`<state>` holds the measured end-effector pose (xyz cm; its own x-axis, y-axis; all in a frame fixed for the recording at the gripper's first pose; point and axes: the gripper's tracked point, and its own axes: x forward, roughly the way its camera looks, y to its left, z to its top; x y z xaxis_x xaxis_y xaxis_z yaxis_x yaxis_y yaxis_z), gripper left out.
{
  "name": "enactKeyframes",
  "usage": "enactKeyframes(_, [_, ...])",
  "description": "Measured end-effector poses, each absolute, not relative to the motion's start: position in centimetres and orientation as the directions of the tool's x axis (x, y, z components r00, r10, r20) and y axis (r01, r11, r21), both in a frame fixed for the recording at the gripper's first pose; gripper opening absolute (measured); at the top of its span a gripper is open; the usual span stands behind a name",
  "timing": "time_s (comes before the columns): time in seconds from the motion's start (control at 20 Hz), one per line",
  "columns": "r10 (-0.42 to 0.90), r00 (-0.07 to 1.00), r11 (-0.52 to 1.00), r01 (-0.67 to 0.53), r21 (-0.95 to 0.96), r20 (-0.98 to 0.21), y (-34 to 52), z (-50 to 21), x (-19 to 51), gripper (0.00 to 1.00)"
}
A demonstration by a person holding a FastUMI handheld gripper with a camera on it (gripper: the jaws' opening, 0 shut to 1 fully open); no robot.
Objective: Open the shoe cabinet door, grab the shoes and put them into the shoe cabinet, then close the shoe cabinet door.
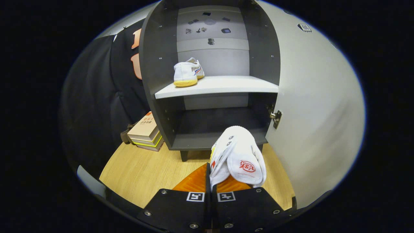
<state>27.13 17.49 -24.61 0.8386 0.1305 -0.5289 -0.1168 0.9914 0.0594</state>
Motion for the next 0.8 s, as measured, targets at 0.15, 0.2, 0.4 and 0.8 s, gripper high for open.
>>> enactKeyframes(0.15, [0.126,0.865,0.992,-0.122,0.040,-0.485,17.5,-21.2,28.0,0.00])
enactKeyframes(0.2, [0.121,0.875,0.992,-0.122,0.029,-0.469,17.4,-20.2,28.5,0.00])
enactKeyframes(0.4, [0.125,0.900,0.991,-0.137,-0.001,-0.418,17.4,-16.5,30.9,0.00])
enactKeyframes(0.8, [0.121,0.919,0.987,-0.150,-0.050,-0.376,17.1,-13.1,38.5,0.00])
